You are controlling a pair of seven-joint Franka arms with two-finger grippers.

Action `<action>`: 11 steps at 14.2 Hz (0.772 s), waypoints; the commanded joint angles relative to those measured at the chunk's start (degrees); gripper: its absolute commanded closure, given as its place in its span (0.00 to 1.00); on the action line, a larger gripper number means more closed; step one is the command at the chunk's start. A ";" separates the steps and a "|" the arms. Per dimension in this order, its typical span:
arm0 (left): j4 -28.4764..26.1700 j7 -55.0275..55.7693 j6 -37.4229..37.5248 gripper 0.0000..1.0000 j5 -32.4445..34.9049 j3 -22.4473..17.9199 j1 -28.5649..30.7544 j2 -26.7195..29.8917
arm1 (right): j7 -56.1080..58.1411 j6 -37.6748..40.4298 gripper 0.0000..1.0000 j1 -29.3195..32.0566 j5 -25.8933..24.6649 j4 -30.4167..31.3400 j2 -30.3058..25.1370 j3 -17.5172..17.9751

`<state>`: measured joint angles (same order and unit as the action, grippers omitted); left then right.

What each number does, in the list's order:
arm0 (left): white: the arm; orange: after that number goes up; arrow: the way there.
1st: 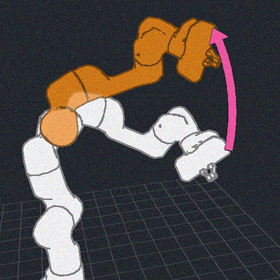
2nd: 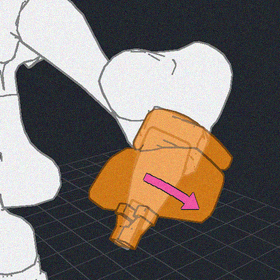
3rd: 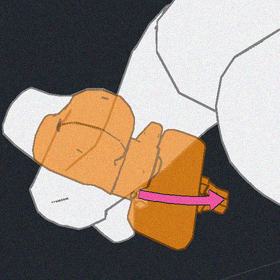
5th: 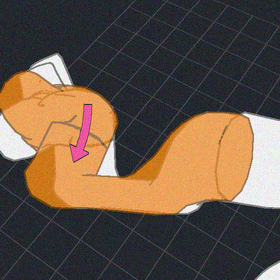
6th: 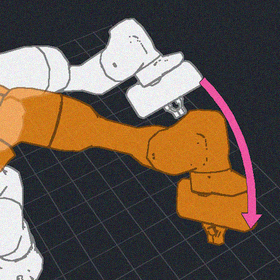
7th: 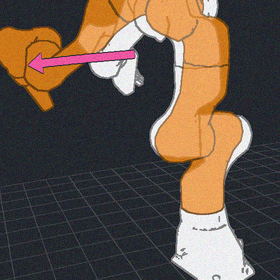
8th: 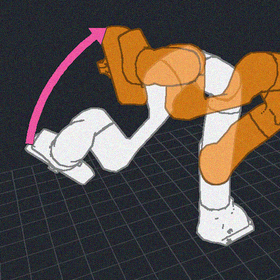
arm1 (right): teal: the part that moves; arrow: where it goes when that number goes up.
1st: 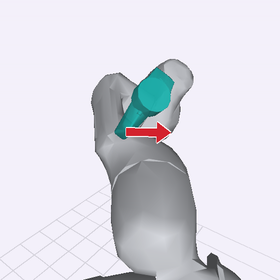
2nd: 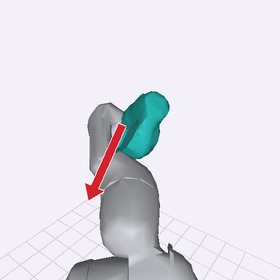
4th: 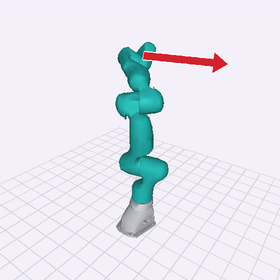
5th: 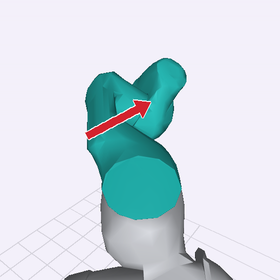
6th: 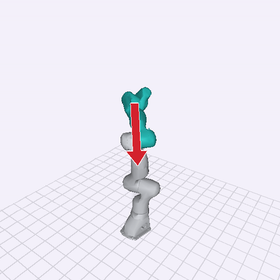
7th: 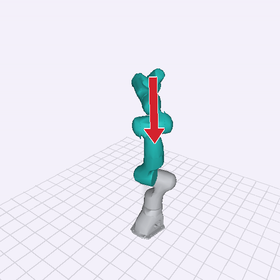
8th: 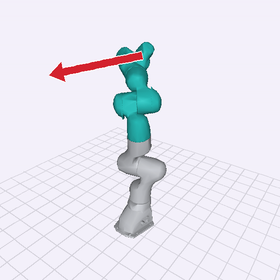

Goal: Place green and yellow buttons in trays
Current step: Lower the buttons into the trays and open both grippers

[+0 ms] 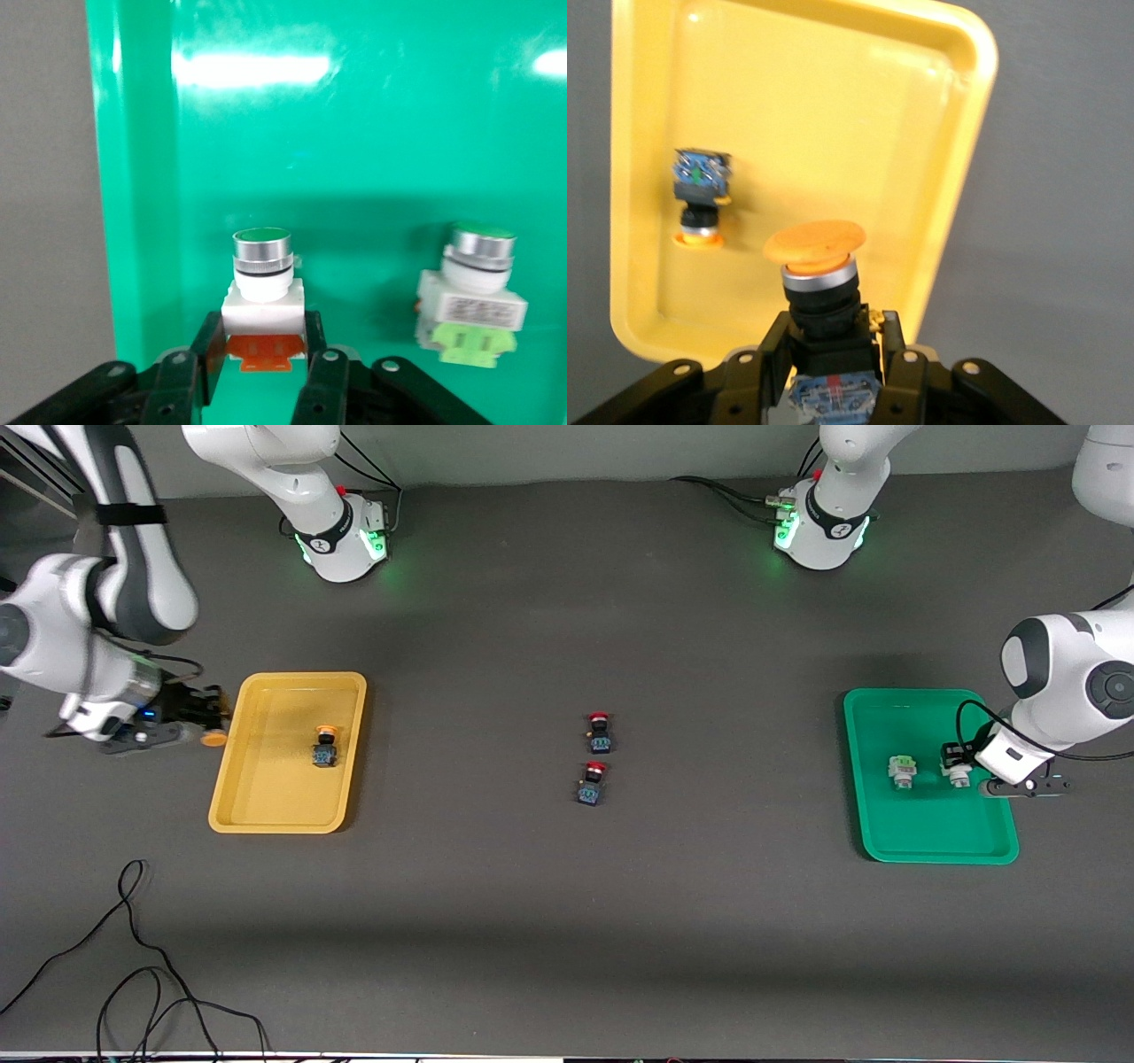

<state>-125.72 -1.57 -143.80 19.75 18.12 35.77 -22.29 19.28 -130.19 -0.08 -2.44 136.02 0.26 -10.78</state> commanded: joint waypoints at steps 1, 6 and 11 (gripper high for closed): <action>0.82 -1.32 2.64 0.00 0.91 0.69 0.26 2.07 | -1.61 -7.24 1.00 -0.18 0.50 1.43 4.12 0.06; 14.93 -2.46 26.93 0.00 -0.06 4.18 -0.09 5.23 | -2.14 -20.79 1.00 -0.18 1.55 3.11 14.05 0.15; 28.76 -6.76 48.85 0.00 -7.07 7.80 -0.09 10.93 | -20.63 -17.13 1.00 -0.44 5.43 1.89 15.12 3.12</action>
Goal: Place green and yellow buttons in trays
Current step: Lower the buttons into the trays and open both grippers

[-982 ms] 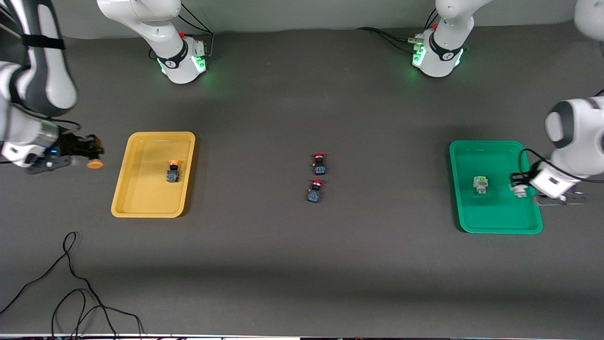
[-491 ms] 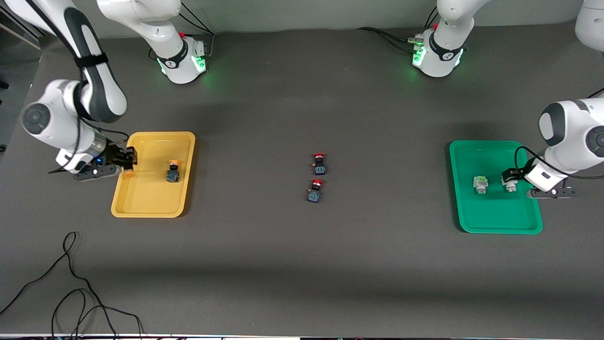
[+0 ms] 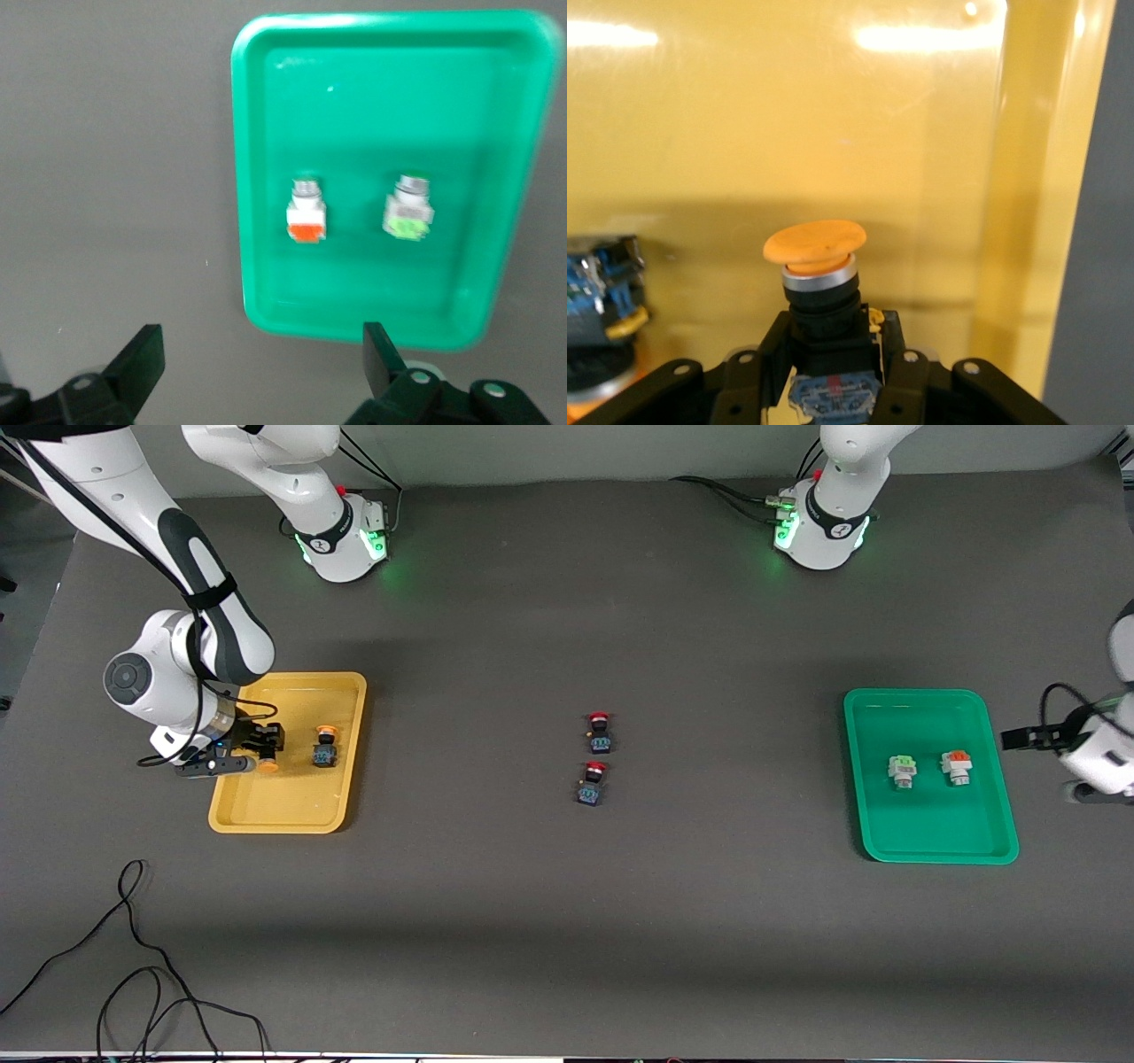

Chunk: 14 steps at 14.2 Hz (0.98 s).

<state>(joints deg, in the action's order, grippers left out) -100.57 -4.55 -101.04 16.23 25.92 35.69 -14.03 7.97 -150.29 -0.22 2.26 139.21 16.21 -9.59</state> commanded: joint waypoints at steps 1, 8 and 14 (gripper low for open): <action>3.98 -5.10 7.95 0.00 -5.57 0.01 0.00 5.13 | -9.99 3.08 1.00 -0.31 -0.92 -1.31 -0.83 2.11; 3.72 -3.81 13.41 0.00 -14.47 -0.86 -8.58 14.29 | -7.71 4.65 0.00 0.48 -5.16 -1.66 -3.54 2.11; 4.77 1.82 13.24 0.00 -14.73 -28.27 -42.25 15.62 | -8.33 39.92 0.00 0.66 -4.89 -23.32 -12.69 4.12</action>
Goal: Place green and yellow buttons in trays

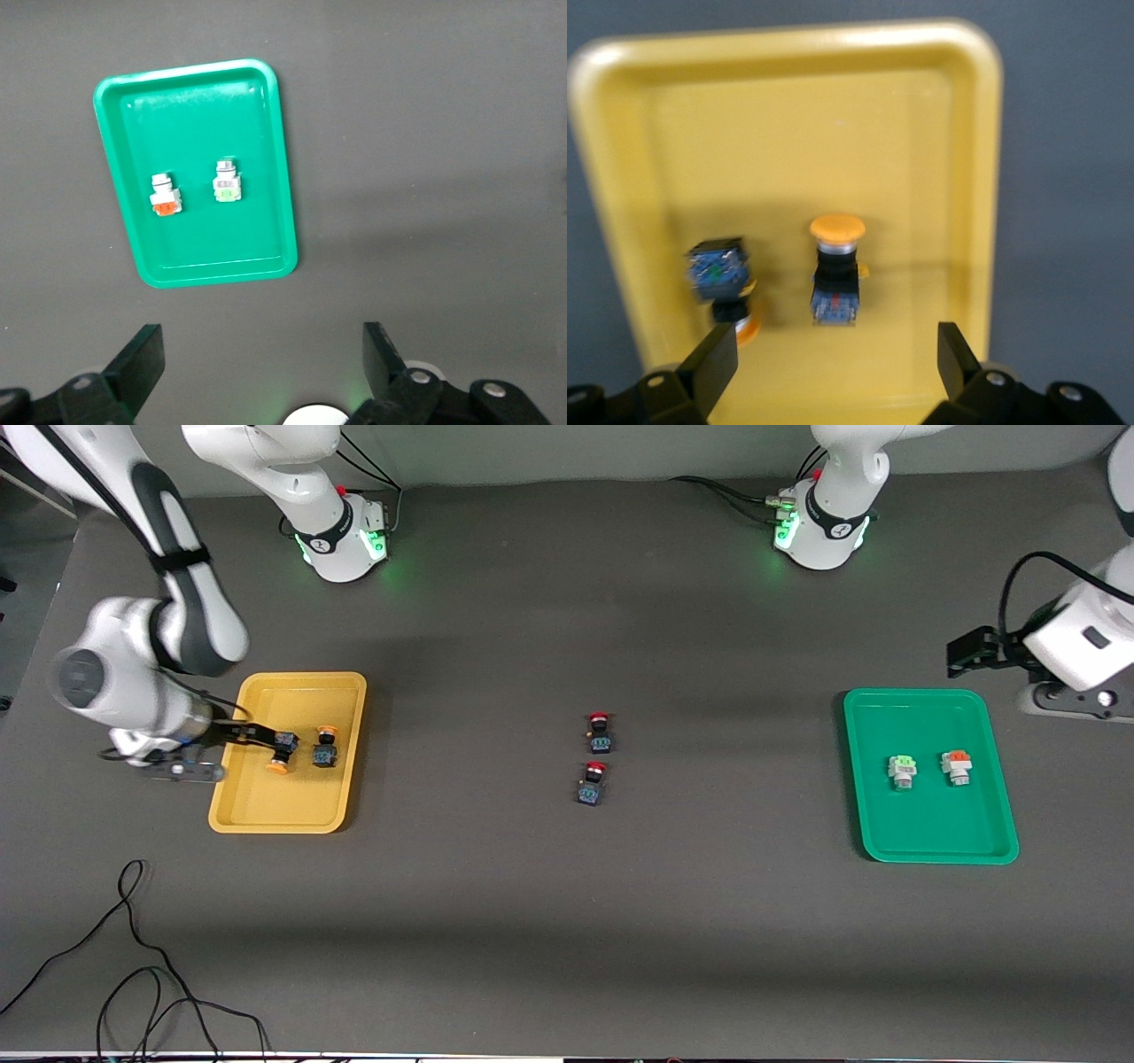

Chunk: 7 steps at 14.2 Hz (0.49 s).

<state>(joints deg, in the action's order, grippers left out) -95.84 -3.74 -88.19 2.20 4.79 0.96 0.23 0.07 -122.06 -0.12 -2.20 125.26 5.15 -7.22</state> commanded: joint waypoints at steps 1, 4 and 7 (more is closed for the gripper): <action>0.12 1.02 0.39 0.00 -0.70 -8.04 -8.60 1.36 | -0.43 17.94 0.00 0.56 -0.35 -14.99 -1.73 2.11; 1.44 0.67 0.65 0.00 -0.97 -8.05 -8.26 1.27 | -0.43 28.88 0.00 0.65 -0.09 -26.62 -3.21 2.38; 1.62 0.67 0.65 0.00 -1.50 -8.05 -8.26 1.18 | 0.36 34.85 0.00 0.83 0.09 -37.77 -3.84 2.38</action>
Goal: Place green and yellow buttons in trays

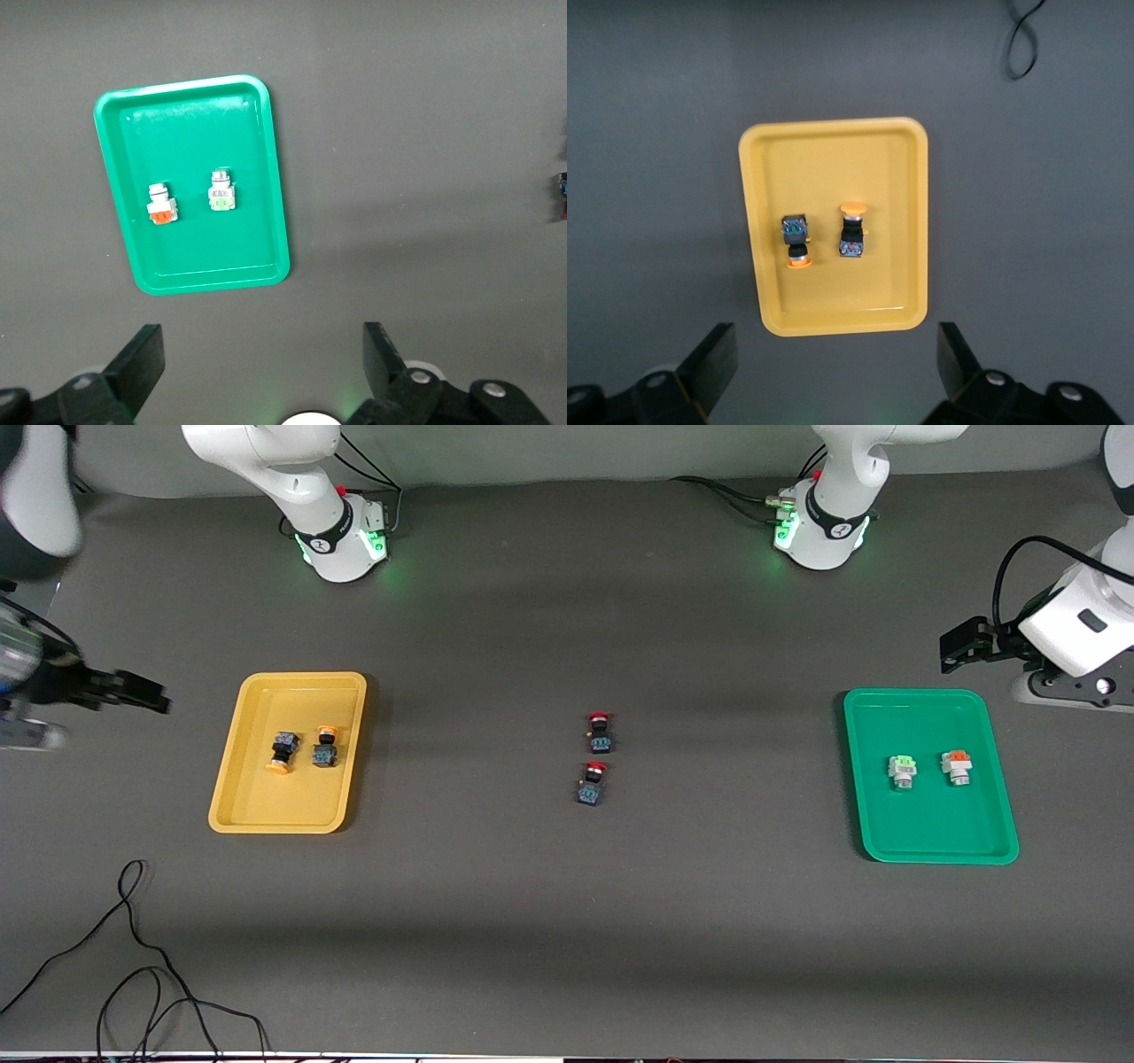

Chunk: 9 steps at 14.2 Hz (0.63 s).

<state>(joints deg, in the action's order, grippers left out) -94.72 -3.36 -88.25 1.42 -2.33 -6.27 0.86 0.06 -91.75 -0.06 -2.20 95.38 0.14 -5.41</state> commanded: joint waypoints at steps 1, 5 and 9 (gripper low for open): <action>0.58 0.29 0.71 0.00 -0.72 -0.92 -1.02 0.55 | 0.38 6.48 0.00 1.03 0.52 -10.88 1.35 0.57; 0.59 0.20 1.06 0.00 -0.81 -0.92 -1.02 0.63 | -0.32 6.84 0.00 1.73 0.18 -13.97 1.62 0.57; 0.58 0.20 0.97 0.00 -0.90 -0.75 -1.28 0.46 | 0.19 7.46 0.00 1.73 1.76 -15.66 0.92 0.49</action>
<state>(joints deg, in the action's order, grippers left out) -94.59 -3.37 -88.19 1.05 -2.36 -6.41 0.86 0.06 -86.21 1.04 -1.41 81.87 0.45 -5.40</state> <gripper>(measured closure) 0.000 0.000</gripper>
